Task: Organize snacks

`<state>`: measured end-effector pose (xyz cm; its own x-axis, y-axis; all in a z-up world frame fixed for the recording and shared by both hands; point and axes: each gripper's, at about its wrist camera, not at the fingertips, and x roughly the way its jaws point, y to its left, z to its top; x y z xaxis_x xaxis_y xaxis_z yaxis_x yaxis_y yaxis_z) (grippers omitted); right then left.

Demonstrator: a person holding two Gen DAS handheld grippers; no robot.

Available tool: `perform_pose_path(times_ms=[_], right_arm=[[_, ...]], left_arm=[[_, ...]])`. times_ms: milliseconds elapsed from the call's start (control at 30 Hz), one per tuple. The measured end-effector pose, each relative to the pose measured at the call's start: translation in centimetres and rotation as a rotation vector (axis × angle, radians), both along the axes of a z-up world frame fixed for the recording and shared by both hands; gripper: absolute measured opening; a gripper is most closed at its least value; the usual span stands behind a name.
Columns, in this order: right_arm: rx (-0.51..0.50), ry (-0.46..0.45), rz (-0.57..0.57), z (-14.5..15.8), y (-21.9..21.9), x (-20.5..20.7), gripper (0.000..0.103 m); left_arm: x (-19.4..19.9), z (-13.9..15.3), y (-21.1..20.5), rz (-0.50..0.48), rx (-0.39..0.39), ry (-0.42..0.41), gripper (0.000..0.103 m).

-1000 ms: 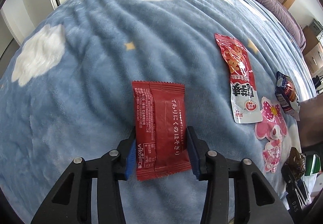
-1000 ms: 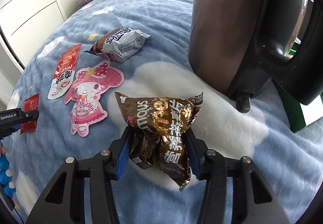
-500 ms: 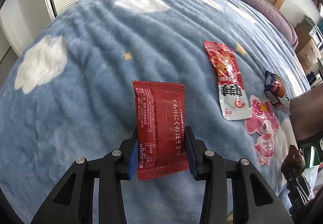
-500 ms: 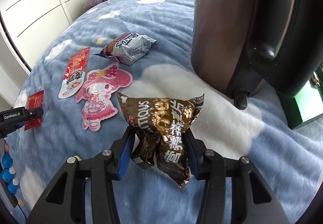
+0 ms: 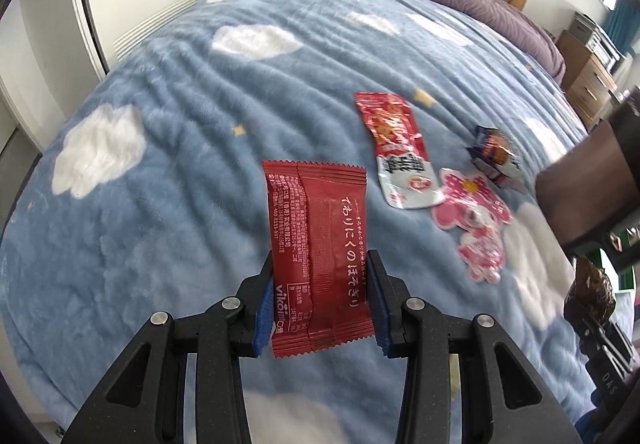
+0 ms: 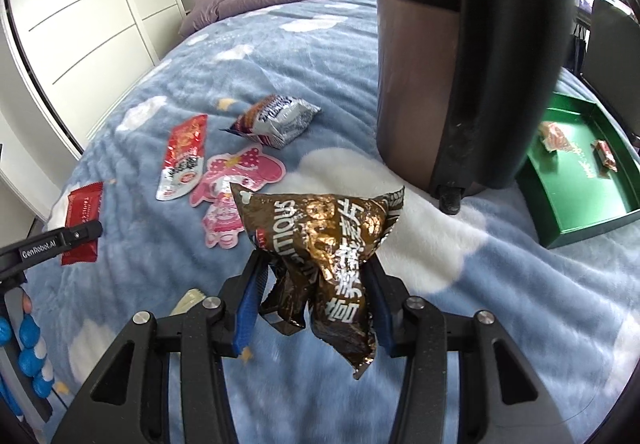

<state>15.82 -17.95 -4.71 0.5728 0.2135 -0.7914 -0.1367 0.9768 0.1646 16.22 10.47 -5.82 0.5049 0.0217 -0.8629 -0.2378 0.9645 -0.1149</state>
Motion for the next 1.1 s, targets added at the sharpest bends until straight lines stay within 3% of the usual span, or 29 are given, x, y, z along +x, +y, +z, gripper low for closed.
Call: perform_pose_path(times_ms=[567, 1100], right_arm=[[0.013, -0.075, -0.007, 5.0, -2.7, -7.8, 0.031], [0.023, -0.148, -0.107, 7.4, -9.2, -14.4, 0.031]], left_arm=[[-7.8, 4.9, -6.1, -0.139, 0.047, -0.079, 0.035], [-12.2, 7.7, -12.6, -0.256, 0.083, -0.133, 0.035]])
